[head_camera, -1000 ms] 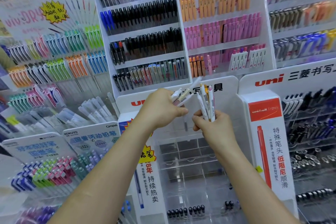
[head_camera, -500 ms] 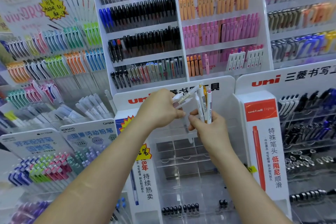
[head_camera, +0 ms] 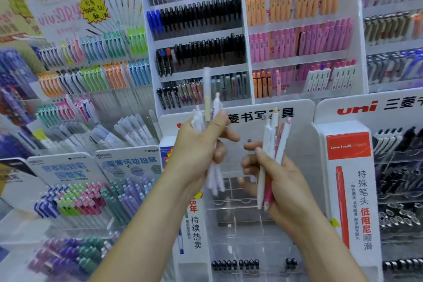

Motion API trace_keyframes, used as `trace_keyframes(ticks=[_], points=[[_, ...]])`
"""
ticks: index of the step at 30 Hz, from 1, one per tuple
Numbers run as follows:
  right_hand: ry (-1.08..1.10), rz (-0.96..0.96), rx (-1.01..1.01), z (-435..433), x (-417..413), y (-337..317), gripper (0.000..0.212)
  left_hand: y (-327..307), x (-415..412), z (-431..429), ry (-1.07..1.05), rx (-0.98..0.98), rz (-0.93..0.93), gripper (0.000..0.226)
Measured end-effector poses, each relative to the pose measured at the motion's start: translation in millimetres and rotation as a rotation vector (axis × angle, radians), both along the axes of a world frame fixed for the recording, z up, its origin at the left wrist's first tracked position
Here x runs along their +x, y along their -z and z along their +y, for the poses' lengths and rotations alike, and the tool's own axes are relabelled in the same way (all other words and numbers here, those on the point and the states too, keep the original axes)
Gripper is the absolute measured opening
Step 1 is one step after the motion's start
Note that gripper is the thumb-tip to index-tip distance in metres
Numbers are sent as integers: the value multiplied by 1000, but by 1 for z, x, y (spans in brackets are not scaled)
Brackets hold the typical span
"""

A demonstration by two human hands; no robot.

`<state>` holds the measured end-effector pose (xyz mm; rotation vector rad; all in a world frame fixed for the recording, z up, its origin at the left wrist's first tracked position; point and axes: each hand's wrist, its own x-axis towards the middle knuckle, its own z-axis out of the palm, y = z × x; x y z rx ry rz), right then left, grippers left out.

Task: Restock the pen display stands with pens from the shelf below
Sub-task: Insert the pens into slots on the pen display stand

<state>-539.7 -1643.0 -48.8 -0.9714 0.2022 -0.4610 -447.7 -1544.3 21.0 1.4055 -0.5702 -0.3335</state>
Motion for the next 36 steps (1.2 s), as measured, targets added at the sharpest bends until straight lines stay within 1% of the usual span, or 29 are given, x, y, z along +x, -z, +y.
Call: trace_keyframes(ticks=[1, 2, 3, 4, 5, 8, 10, 11, 13, 15, 18, 20, 22, 26, 31, 33, 36], points=[[-52, 29, -24, 12, 1, 0, 21, 3, -5, 4, 10, -110, 130, 25], [-103, 60, -57, 26, 2, -1, 24, 7, -8, 8, -13, -184, 211, 32], [-142, 89, -97, 39, 4, -1, 25, 13, -9, 12, -59, -214, 237, 42], [-163, 117, -135, 52, 6, -2, 26, 19, -7, 19, -112, -199, 211, 47], [-170, 145, -170, 65, 8, -1, 26, 23, -6, 27, -166, -157, 165, 46], [-188, 192, -248, 97, 15, 1, 34, 28, 1, 62, -292, 5, 16, 37], [-223, 177, -277, 121, 19, 2, 39, 28, 4, 90, -317, 59, 4, 31], [-250, 169, -280, 135, 21, 2, 36, 28, 3, 105, -293, 60, 30, 28], [-304, 167, -269, 165, 24, 2, 32, 27, 1, 137, -195, 33, 96, 22], [-345, 167, -230, 194, 29, 4, 37, 30, 2, 170, -104, 11, 119, 18], [-365, 164, -183, 236, 35, 7, 38, 31, 8, 215, -61, -51, 134, 9], [-368, 148, -187, 257, 38, 10, 38, 33, 13, 236, -88, -96, 127, 8], [-375, 146, -237, 284, 42, 13, 36, 37, 19, 264, -135, -131, 123, 8], [-435, 167, -317, 318, 51, 19, 38, 47, 33, 306, -266, -187, 88, 24], [-472, 264, -368, 332, 67, 23, 39, 50, 56, 332, -311, -229, 121, 32], [-477, 319, -393, 331, 75, 32, 32, 50, 73, 339, -386, -242, 101, 35], [-462, 392, -333, 326, 88, 50, 20, 44, 105, 352, -409, -377, 138, 31]])
